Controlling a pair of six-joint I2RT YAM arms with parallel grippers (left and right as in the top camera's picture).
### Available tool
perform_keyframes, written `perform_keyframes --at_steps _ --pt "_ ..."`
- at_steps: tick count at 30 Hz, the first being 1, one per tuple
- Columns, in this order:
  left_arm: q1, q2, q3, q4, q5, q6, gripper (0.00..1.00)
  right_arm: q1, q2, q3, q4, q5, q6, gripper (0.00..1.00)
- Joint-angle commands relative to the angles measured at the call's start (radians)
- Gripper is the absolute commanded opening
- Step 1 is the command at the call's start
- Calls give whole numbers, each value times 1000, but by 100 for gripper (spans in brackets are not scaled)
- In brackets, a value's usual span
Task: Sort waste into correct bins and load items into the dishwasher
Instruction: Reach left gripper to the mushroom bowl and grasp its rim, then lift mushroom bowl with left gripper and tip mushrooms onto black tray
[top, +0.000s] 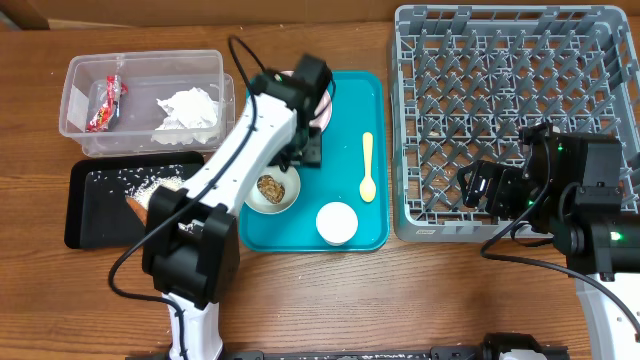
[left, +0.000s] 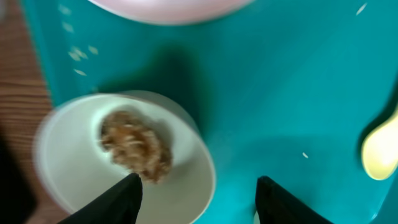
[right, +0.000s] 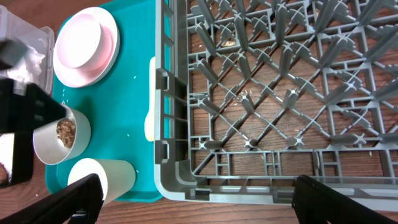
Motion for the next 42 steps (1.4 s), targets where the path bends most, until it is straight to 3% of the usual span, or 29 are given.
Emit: perform_keyframes --at_steps 1,4,7,12,17,23,34,42 --pt "-19 4 -89 82 43 -42 58 4 -5 -2 8 9 -4 100" --pt "-21 4 -140 149 43 -42 53 4 -5 -2 8 9 -4 100" --pt "-21 4 -180 185 40 -42 40 4 -5 -2 6 9 -4 100" --pt "-21 4 -236 244 11 -42 31 4 -5 -2 1 9 -4 100" --pt "-21 4 -256 270 3 -42 5 4 -5 -2 -2 9 -4 100" --pt "-21 3 -167 158 31 -23 4 4 -5 -2 -3 9 -4 100" --pt "8 -18 346 -314 71 84 4 4 -5 -2 -6 9 -4 100" --pt "209 -170 377 -421 107 167 4 4 -5 -2 -10 9 -4 100"
